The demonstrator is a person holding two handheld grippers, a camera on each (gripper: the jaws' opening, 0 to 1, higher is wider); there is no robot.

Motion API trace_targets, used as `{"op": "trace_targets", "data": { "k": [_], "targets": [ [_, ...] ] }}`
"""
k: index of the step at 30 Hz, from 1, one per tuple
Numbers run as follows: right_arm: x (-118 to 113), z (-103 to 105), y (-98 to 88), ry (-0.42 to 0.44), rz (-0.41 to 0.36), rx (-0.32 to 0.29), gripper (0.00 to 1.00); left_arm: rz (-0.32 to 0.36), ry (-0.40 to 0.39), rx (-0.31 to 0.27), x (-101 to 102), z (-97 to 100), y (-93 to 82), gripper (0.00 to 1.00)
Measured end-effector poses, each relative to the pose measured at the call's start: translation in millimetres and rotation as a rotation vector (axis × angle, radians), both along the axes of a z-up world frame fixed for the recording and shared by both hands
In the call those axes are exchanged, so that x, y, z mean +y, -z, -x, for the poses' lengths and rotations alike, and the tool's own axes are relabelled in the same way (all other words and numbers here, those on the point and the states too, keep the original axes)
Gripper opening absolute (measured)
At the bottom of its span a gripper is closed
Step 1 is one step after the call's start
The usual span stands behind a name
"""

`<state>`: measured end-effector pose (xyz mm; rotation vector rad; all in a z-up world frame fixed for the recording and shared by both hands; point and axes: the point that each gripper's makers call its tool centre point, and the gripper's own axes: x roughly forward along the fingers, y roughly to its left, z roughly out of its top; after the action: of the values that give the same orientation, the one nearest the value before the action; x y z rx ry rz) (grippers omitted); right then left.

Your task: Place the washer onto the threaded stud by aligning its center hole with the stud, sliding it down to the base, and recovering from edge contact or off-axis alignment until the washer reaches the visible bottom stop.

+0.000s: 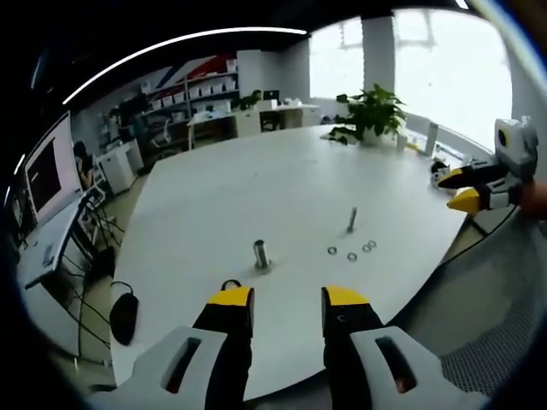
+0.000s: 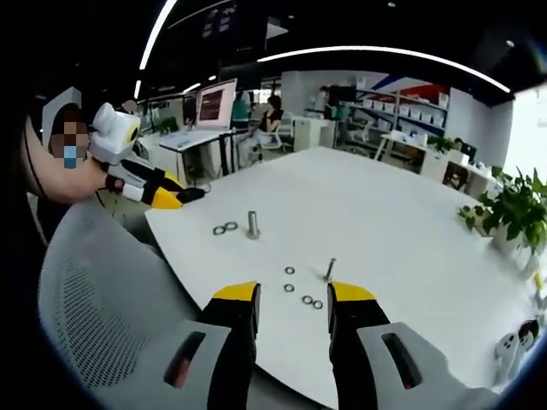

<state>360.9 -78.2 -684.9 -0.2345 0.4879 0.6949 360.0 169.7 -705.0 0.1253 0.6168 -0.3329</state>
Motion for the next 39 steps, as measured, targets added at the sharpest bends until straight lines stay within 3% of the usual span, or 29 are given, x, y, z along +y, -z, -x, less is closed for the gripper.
{"op": "trace_targets", "data": {
  "k": [4, 8, 10, 16, 24, 30, 34, 39],
  "targets": [
    [0, 6, -1.1, -0.009, 0.009, 0.006, 0.34, 0.001, -0.013, -0.005, 2, 0.8, -0.7, 0.3],
    [6, 12, 0.7, -0.104, 0.097, -0.049, 0.34, -0.003, -0.014, -0.009, 2, 0.3, -2.6, 0.3],
    [8, 16, 5.5, -0.12, 0.112, -0.048, 0.34, 0.0, -0.02, 0.001, 3, 0.0, -1.3, 0.3],
    [10, 12, 5.0, -0.101, 0.065, -0.027, 0.34, 0.036, -0.027, 0.034, 4, 2.1, 0.5, 0.31],
    [9, 15, 9.1, -0.101, 0.06, -0.018, 0.34, 0.068, -0.037, 0.072, 6, -5.3, 6.1, 0.34],
    [9, 18, 16.1, -0.109, 0.066, 0.008, 0.34, 0.041, -0.048, 0.094, 19, -17.8, 9.8, 0.34],
    [7, 15, 10.7, -0.093, 0.055, -0.015, 0.34, 0.058, -0.095, 0.123, 32, -26.1, 19.4, 0.34],
    [6, 16, 14.8, -0.086, 0.048, 0.01, 0.34, 0.061, -0.127, 0.177, 42, -30.4, 35.6, 0.35]
  ]
}}
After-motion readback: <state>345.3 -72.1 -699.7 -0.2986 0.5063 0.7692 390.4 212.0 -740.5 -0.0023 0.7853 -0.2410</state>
